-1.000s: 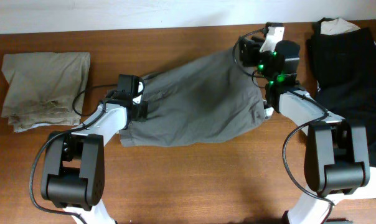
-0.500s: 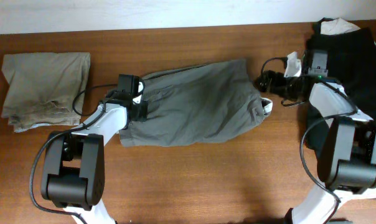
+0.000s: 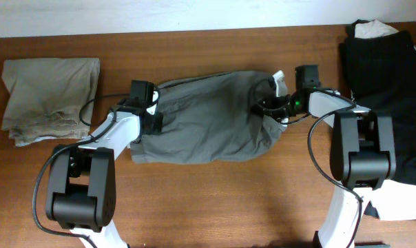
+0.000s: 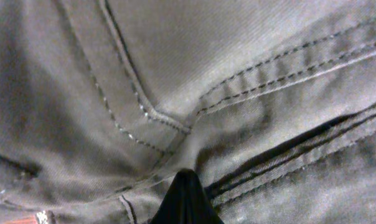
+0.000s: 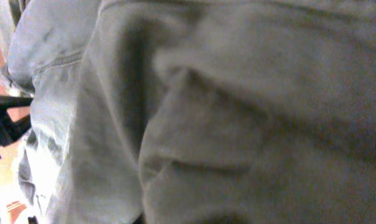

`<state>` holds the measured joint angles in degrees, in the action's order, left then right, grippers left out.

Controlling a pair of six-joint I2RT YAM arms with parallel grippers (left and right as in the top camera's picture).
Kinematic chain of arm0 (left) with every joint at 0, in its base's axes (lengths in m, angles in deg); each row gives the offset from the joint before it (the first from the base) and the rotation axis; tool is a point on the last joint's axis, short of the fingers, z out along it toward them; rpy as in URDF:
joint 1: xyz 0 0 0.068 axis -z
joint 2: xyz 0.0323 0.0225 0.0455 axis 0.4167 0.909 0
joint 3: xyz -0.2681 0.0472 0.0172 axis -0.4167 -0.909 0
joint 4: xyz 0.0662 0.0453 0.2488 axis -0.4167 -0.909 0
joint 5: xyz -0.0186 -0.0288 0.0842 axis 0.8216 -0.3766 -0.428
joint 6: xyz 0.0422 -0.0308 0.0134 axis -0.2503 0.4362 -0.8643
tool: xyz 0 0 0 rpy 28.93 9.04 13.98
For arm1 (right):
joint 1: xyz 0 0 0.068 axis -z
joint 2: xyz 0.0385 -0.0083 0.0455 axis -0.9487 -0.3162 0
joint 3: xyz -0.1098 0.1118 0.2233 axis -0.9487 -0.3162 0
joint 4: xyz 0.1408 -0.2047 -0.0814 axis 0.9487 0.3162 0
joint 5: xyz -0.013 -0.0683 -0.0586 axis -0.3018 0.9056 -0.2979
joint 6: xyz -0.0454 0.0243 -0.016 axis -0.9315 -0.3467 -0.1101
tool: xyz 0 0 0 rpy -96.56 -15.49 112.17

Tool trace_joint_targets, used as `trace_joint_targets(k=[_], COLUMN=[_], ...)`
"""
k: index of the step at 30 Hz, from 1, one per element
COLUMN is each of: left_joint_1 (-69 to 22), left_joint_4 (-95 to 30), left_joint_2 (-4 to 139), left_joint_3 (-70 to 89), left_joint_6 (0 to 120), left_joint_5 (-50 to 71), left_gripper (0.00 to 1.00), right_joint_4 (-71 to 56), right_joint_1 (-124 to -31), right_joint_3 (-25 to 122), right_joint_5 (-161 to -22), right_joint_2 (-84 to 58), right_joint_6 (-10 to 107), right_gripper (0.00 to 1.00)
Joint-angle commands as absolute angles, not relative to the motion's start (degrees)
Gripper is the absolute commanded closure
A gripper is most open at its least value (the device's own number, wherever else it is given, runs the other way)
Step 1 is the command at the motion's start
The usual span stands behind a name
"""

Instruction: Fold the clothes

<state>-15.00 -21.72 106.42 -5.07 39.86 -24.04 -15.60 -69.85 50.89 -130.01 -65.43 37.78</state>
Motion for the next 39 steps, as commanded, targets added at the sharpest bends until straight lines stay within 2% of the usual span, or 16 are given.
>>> trace_joint_targets(k=[1,3,7,15,18,19,20,22,25,28,29,30,31,32,36,39], left_joint_1=[-15.04,-15.04,-15.02,-15.02,-15.02,-15.02,-15.04,-15.04,-15.04,-15.04,-15.04,-15.04,-15.02,-15.02,-15.02,-15.04], left_joint_4=[-25.37,-25.59,-28.1,-33.96,-34.35,-34.9,-35.34,-36.19,-36.3,-36.54,-36.56,-36.56,-36.43,-35.95,-32.54,-28.38], left_joint_2=[96.58,84.72,68.83,62.03,62.03,62.03,62.03,62.03,62.31,64.8,66.51,67.99,71.14,74.46,86.57,92.8], left_joint_3=[-1.08,-1.01,-1.01,-1.01,-1.01,-1.01,-1.01,-1.03,-1.08,-1.08,-1.1,-1.1,-1.12,-1.12,-1.12,-1.12], left_joint_6=[39.23,39.23,40.95,40.93,40.95,40.95,40.93,40.93,40.93,40.93,40.93,40.93,40.93,40.91,40.91,40.89], left_joint_5=[-23.23,-23.25,-23.21,-19.08,-19.06,-19.06,-18.69,-18.66,-18.64,-18.62,-17.9,-16.35,-11.78,-7.89,0.48,8.24], left_gripper=[0.99,1.0,0.99,1.0,0.99,1.0,1.0,0.99,0.99,0.99,0.99,1.0,0.95,0.87,0.87,0.52], right_joint_4=[-5.24,12.42,22.23,18.13,15.98,14.58,13.95,12.77,13.95,13.99,14.8,16.07,19.15,22.08,26.56,21.84], right_joint_1=[-65.35,-63.66,-71.07,-96.93,-101.3,-101.94,-101.98,-100.97,-97.67,-95.36,-94.44,-93.32,-91.69,-90.77,-90.59,-90.92], right_joint_3=[59.0,70.97,77.66,77.27,77.27,77.27,77.29,79.43,84.85,87.56,87.56,87.59,87.56,87.56,84.42,77.71], right_joint_5=[-125.35,-102.77,-74.99,-73.03,-73.88,-73.9,-75.76,-94.71,-115.45,-120.85,-119.71,-117.16,-108.26,-101.9,-88.59,-92.07], right_joint_2=[-63.03,-55.23,-44.32,-59.58,-66.46,-66.96,-66.94,-66.31,-63.07,-56.04,-54.2,-52.65,-50.86,-50.33,-53.28,-56.45], right_joint_6=[37.65,35.68,34.89,28.97,36.62,40.9,42.87,42.96,41.47,37.97,36.64,36.4,36.49,36.49,39.2,39.5], right_gripper=[0.96,0.96,0.96,0.96,0.96,0.89,0.48,0.39,0.07,0.05,0.12,0.31,0.96,0.96,0.96,0.96])
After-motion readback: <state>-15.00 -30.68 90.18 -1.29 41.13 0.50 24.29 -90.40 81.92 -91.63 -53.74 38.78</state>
